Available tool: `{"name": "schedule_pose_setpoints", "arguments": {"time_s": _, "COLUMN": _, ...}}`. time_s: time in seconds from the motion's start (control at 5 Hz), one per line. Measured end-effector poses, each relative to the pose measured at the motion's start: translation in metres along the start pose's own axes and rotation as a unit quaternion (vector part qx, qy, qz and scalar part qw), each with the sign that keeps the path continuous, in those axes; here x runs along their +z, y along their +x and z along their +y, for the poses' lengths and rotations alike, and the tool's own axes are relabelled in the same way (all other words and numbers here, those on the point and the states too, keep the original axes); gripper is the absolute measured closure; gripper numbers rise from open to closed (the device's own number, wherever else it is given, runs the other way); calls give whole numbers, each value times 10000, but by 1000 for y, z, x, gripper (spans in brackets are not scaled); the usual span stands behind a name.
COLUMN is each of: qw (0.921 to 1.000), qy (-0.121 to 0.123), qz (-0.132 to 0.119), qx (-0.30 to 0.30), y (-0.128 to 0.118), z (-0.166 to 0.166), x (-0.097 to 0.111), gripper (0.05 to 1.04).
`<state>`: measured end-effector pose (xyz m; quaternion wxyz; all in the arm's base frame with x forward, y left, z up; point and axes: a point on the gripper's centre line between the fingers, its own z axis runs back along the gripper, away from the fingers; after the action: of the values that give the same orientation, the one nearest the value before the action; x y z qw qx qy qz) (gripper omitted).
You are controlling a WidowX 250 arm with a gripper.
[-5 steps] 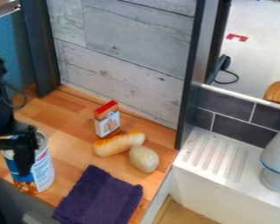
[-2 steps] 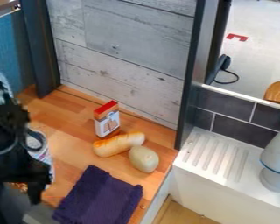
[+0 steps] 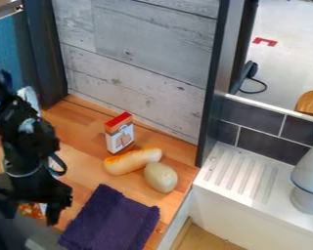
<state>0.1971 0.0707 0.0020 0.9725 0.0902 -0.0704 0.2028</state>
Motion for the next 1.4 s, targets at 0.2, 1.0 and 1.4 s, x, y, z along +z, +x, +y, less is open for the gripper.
{"name": "schedule_pose_setpoints", "arguments": {"time_s": 0.2, "qw": 9998, "qy": 69, "qz": -54, "qx": 154, "y": 13, "z": 11, "x": -5, "gripper": 83}}
{"name": "schedule_pose_setpoints", "arguments": {"time_s": 1.0, "qw": 9994, "qy": -87, "qz": -80, "qx": 311, "y": 82, "z": 36, "x": -28, "gripper": 83}}
{"name": "schedule_pose_setpoints", "arguments": {"time_s": 1.4, "qw": 9994, "qy": -214, "qz": -94, "qx": 265, "y": 127, "z": 45, "x": -36, "gripper": 83}}
